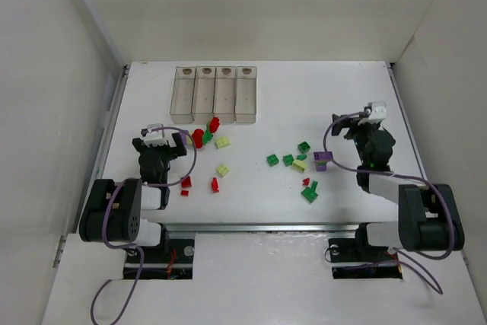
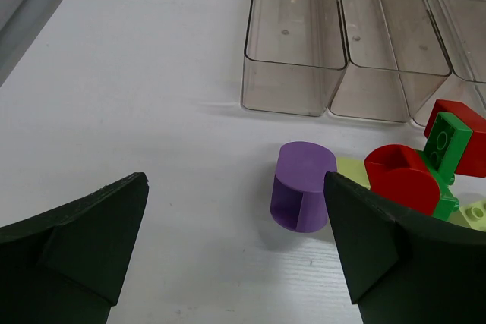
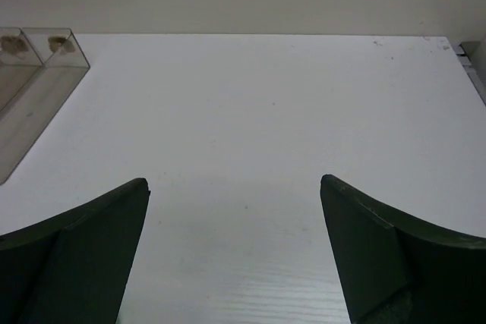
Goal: Sort the legos into containers by color
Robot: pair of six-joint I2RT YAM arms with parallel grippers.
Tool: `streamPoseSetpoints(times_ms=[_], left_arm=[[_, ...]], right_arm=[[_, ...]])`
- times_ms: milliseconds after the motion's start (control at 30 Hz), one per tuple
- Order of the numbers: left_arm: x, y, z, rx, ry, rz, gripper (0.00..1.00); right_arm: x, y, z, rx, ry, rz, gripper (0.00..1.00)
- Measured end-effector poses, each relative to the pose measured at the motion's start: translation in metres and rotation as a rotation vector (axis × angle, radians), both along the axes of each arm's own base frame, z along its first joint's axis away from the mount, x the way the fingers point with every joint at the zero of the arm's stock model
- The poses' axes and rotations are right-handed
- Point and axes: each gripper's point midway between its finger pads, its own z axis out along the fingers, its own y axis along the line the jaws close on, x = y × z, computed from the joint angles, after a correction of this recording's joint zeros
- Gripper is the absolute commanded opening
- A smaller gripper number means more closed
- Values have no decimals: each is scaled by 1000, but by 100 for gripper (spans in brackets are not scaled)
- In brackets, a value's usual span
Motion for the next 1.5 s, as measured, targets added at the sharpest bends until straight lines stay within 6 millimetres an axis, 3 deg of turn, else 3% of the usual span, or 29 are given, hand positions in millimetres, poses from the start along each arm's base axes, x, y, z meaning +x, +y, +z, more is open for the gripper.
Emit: streamPoseSetpoints(times_ms=[100,267,333,367,400,500,567,600,667,700,767,800,900,967,1100,1400,1500], left_arm=[[0,0,0,0,0,0,100],[0,-11,2,21,-3,-34,100],[-1,-20,13,39,-28,-59,100],[0,-26,25,51,-51,-79,100],[3,-32,42,78,-72,-105,100],[15,-58,129,185,-197,-194,100],[18,-75,193,251,-283,-226,100],[17,-80,214,276,-303,-229,100],[12,-88,239,329,-303,-247,100],[10,-89,240,353,-279,-254,100],[8,-85,221,390,-184,-259,100],[6,-83,197,411,-97,-265,100],[-2,-77,145,449,70,-279,100],[-11,-73,112,474,174,-294,100],[-23,-70,83,499,275,-314,100],[-23,-70,83,507,275,-323,100],[-23,-71,83,512,273,-329,100]], right_arm=[[15,3,38,-31,12,-24,99],[35,28,158,-138,-94,-45,99],[35,32,189,-179,-100,-69,99],[35,29,190,-204,-71,-99,99],[35,34,210,-211,-82,-109,99],[36,38,217,-211,-5,-129,99],[41,47,204,-234,105,-68,99],[47,53,195,-243,164,-36,99],[62,64,164,-253,319,12,97],[69,70,145,-259,395,31,96],[76,81,86,-273,571,73,96],[72,86,49,-286,678,96,96],[37,92,-44,-327,983,154,94],[14,93,-80,-343,1129,184,93],[-2,94,-101,-359,1242,200,85],[-17,103,-111,-361,1305,241,82],[-26,111,-115,-378,1321,263,77]])
